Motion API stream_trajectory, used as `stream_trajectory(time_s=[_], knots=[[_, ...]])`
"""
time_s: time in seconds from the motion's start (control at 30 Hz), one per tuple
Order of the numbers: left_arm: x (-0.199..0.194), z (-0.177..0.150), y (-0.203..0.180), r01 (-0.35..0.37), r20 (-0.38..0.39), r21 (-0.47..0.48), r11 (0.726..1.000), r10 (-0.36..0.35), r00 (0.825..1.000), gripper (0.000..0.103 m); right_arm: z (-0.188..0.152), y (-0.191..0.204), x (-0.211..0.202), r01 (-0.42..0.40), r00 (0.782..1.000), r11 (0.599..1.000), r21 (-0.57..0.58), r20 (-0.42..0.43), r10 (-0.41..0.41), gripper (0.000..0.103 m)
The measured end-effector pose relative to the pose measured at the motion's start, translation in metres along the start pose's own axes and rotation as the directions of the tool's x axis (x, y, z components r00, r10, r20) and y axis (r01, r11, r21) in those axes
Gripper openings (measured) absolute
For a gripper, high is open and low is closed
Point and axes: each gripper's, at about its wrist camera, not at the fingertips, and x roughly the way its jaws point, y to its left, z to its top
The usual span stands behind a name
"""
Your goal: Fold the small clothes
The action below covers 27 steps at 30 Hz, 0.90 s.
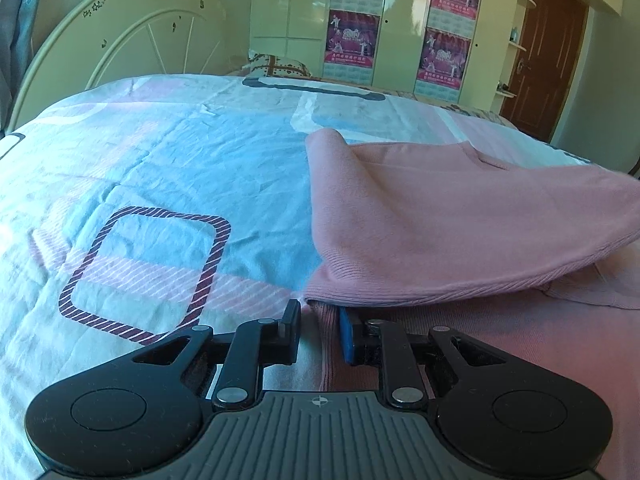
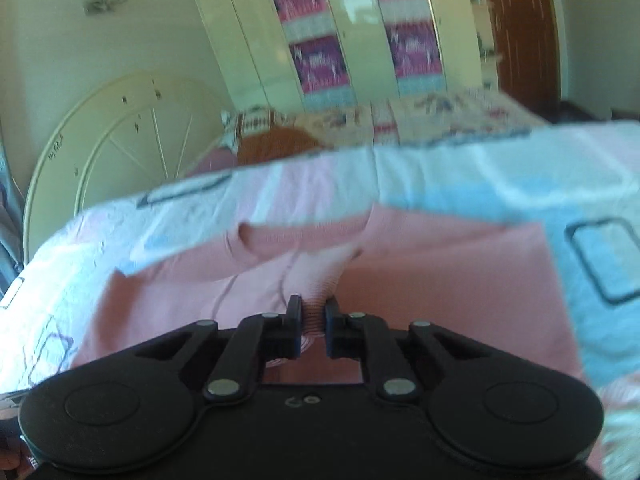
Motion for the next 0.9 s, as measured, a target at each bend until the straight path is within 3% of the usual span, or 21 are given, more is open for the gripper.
stream_trajectory(time_s=[0.13, 0.23, 0.4, 0.5, 0.53, 0.67, 0.73, 0.77, 0.8, 0.83, 0.87, 0.9], knots=[[0.0, -0.001, 0.0, -0.001, 0.003, -0.005, 1.0, 0.001, 1.0, 0.02, -0.005, -0.013, 0.013, 0.056, 0.997, 0.998, -0.01, -0.06, -0.056, 0.01], [0.0, -0.001, 0.0, -0.001, 0.003, -0.003, 1.0, 0.001, 1.0, 0.02, -0.008, -0.024, 0.017, 0.055, 0.996, 0.998, 0.037, -0.073, -0.052, 0.011], [-0.001, -0.001, 0.002, 0.007, 0.0, -0.008, 1.0, -0.007, 1.0, 0.02, -0.012, -0.019, 0.017, 0.077, 0.995, 0.997, 0.004, -0.063, -0.077, 0.011], [-0.001, 0.0, 0.003, 0.012, -0.006, -0.008, 1.0, -0.012, 1.0, 0.02, -0.025, -0.027, 0.034, 0.142, 0.981, 0.99, -0.007, -0.136, -0.141, 0.011], [-0.001, 0.001, 0.004, 0.014, -0.012, 0.001, 1.0, -0.014, 1.0, 0.02, -0.03, -0.032, 0.04, 0.151, 0.974, 0.988, 0.012, -0.17, -0.147, 0.011], [-0.007, 0.003, 0.01, 0.05, -0.029, 0.015, 0.999, -0.049, 0.998, 0.021, -0.035, -0.035, 0.034, 0.124, 0.98, 0.992, 0.021, -0.16, -0.119, 0.013], [-0.018, 0.006, 0.014, 0.063, 0.004, -0.02, 0.998, -0.063, 0.998, 0.03, -0.033, -0.033, 0.03, 0.116, 0.98, 0.993, -0.004, -0.164, -0.115, 0.022], [-0.023, 0.008, 0.014, 0.071, 0.032, -0.027, 0.997, -0.07, 0.997, 0.041, -0.028, -0.033, 0.023, 0.137, 0.983, 0.991, -0.014, -0.125, -0.137, 0.027], [-0.028, 0.012, 0.011, 0.079, 0.064, -0.031, 0.996, -0.077, 0.995, 0.044, -0.025, -0.034, 0.017, 0.142, 0.985, 0.99, -0.014, -0.095, -0.143, 0.045], [-0.029, 0.017, 0.008, 0.09, 0.088, -0.034, 0.995, -0.087, 0.992, 0.048, -0.02, -0.036, 0.012, 0.141, 0.988, 0.99, -0.005, -0.068, -0.141, 0.05], [-0.027, 0.022, 0.002, 0.117, 0.098, -0.034, 0.992, -0.113, 0.989, 0.048, -0.017, -0.037, 0.012, 0.134, 0.989, 0.991, 0.0, -0.057, -0.134, 0.045], [-0.022, 0.026, -0.004, 0.135, 0.097, -0.031, 0.99, -0.132, 0.986, 0.048, -0.013, -0.038, 0.015, 0.115, 0.991, 0.993, -0.001, -0.065, -0.114, 0.03]])
